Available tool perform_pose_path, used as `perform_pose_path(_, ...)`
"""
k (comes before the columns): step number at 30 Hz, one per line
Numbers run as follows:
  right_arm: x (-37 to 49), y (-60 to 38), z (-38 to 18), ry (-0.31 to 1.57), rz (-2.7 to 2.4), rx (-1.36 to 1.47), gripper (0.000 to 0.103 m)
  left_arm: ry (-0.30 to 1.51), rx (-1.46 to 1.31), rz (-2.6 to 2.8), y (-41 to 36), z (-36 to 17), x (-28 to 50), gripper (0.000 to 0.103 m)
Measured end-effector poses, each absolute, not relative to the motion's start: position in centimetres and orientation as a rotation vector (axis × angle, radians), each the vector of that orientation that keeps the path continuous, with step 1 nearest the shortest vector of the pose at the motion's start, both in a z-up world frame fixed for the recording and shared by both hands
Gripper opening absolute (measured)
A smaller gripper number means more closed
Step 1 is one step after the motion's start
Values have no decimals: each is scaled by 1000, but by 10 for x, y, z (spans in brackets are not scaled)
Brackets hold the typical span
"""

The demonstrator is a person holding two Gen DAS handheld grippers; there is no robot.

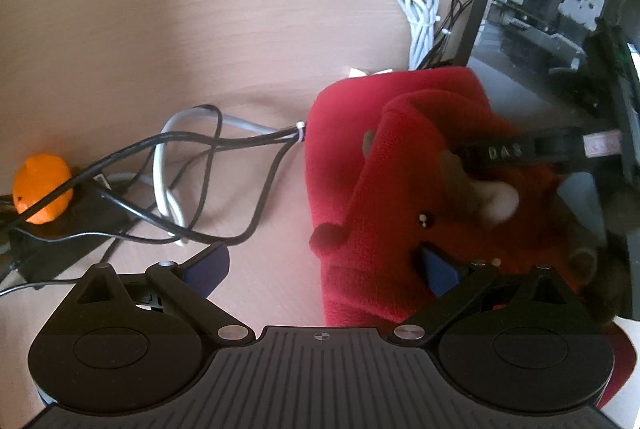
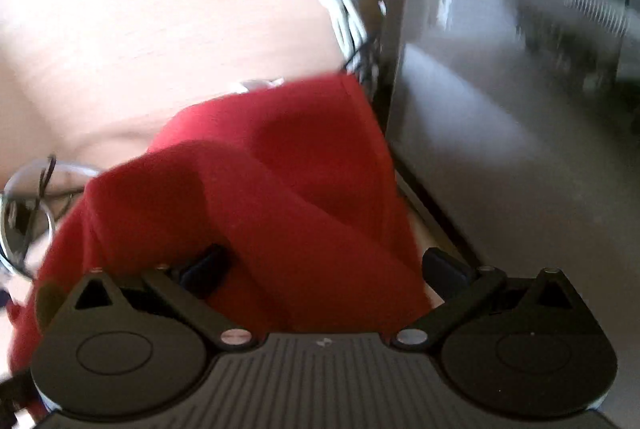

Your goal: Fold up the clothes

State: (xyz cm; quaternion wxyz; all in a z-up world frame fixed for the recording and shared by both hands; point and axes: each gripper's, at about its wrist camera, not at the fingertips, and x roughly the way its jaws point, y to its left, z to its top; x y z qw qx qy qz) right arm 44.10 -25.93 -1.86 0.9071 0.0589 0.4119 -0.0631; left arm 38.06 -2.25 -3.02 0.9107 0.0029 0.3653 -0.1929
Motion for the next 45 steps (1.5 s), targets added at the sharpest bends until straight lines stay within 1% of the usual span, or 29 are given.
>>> perform_pose_path(3, 420, -269, -4, 789, -101, 170, 103, 752, 20, -387, -24, -28, 378, 101)
perform_pose_path(7, 359, -272, 14, 704, -94, 139, 103, 724, 85, -354, -33, -18, 367, 101)
perform_pose_path(10, 315, -271, 16, 710, -90, 106, 103, 701, 120, -345, -39, -9, 355, 101)
perform_pose_path(13, 275, -273, 15, 721, -89, 138, 103, 681, 157, -345, -44, 1, 336, 101)
perform_pose_path(17, 225, -266, 12, 711, -132, 189, 103, 653, 166, -377, -43, 7, 293, 101)
perform_pose_path(23, 139, -235, -12, 694, -186, 211, 103, 693, 56, -432, -12, -25, 199, 102)
perform_pose_path(26, 109, -213, -32, 735, -206, 185, 103, 707, 39, -420, -2, -40, 165, 103)
perform_pose_path(29, 88, -198, -45, 759, -236, 212, 103, 689, 54, -420, 7, -45, 143, 103)
perform_pose_path(32, 78, -191, -41, 733, -240, 204, 103, 667, 72, -419, 13, -38, 131, 103)
perform_pose_path(36, 69, -179, -32, 676, -253, 136, 103, 642, 78, -402, 16, -30, 129, 103)
perform_pose_path(45, 62, -172, -31, 691, -242, 107, 103, 655, 83, -446, 13, -29, 124, 103)
